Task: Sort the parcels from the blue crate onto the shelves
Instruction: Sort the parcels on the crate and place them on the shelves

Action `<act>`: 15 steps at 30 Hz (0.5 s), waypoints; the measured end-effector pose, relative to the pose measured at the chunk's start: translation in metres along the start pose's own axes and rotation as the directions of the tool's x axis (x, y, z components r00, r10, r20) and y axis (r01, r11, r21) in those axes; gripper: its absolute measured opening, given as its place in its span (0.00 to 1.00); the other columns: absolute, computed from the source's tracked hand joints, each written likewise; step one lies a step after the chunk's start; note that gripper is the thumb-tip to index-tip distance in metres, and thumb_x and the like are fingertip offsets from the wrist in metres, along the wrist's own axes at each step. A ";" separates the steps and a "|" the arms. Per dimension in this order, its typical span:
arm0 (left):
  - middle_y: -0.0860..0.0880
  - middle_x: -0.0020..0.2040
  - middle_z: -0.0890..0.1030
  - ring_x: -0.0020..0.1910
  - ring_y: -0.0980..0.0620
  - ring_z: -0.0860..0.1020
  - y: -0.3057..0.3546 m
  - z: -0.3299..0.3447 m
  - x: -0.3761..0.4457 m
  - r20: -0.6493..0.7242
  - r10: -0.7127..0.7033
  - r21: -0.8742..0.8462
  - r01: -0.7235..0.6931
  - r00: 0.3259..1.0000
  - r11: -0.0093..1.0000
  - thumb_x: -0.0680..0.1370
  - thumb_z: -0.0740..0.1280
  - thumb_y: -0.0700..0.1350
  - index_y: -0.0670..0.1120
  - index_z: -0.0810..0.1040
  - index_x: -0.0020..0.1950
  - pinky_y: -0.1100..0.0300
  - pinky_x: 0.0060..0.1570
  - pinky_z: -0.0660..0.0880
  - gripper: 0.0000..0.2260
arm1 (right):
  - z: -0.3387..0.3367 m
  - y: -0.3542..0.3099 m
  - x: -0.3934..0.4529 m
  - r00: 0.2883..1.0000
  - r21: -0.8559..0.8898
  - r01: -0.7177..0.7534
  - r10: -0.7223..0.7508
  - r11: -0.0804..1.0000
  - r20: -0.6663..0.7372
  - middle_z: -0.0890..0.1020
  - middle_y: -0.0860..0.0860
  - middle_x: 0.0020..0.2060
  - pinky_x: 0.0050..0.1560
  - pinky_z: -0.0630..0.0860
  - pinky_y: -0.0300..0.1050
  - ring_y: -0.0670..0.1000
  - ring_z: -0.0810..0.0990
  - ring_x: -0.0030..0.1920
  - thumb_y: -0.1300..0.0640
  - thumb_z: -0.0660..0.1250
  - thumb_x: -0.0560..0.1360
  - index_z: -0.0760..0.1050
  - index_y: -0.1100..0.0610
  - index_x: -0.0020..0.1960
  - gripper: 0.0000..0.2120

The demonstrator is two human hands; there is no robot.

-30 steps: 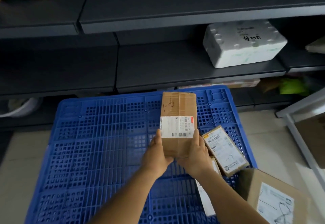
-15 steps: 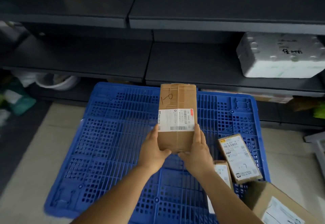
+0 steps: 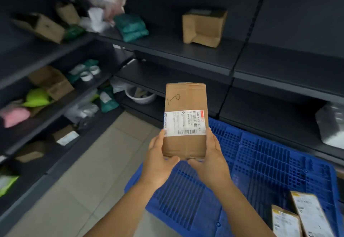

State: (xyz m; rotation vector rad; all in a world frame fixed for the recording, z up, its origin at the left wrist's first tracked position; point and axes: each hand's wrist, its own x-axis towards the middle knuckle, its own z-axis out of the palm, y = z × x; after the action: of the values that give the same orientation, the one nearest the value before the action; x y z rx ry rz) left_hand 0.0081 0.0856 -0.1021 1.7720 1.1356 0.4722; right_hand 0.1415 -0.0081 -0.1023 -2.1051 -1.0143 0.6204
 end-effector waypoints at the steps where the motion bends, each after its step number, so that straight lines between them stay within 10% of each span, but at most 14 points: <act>1: 0.56 0.66 0.64 0.59 0.59 0.73 -0.002 -0.022 -0.005 -0.038 0.012 -0.015 -0.013 0.999 1.000 0.72 0.73 0.38 0.53 0.55 0.78 0.72 0.51 0.72 0.40 | 0.008 -0.021 -0.003 0.999 0.007 0.036 -0.036 0.999 0.005 0.55 0.43 0.75 0.58 0.74 0.42 0.46 0.67 0.68 0.56 0.74 0.71 0.39 0.44 0.78 0.51; 11: 0.58 0.66 0.63 0.60 0.64 0.67 -0.027 -0.258 -0.078 -0.354 0.123 0.033 -0.119 0.927 0.992 0.72 0.74 0.40 0.53 0.57 0.77 0.82 0.50 0.64 0.38 | 0.108 -0.232 -0.054 0.941 0.116 0.326 -0.334 0.938 0.056 0.57 0.32 0.62 0.50 0.66 0.30 0.31 0.62 0.55 0.57 0.75 0.71 0.44 0.41 0.77 0.49; 15: 0.58 0.68 0.66 0.64 0.60 0.69 -0.041 -0.345 -0.112 -0.473 0.142 0.074 -0.122 0.869 0.990 0.72 0.74 0.42 0.54 0.60 0.76 0.64 0.63 0.69 0.37 | 0.153 -0.310 -0.076 0.898 0.179 0.419 -0.436 0.890 0.065 0.63 0.32 0.65 0.50 0.66 0.30 0.32 0.68 0.55 0.57 0.76 0.69 0.51 0.39 0.76 0.46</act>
State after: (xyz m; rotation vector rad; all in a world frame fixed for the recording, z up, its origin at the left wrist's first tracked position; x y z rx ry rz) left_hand -0.3150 0.1691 0.0455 1.8291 1.3694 1.0207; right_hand -0.1503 0.1264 0.0464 -1.6460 -1.3876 0.5672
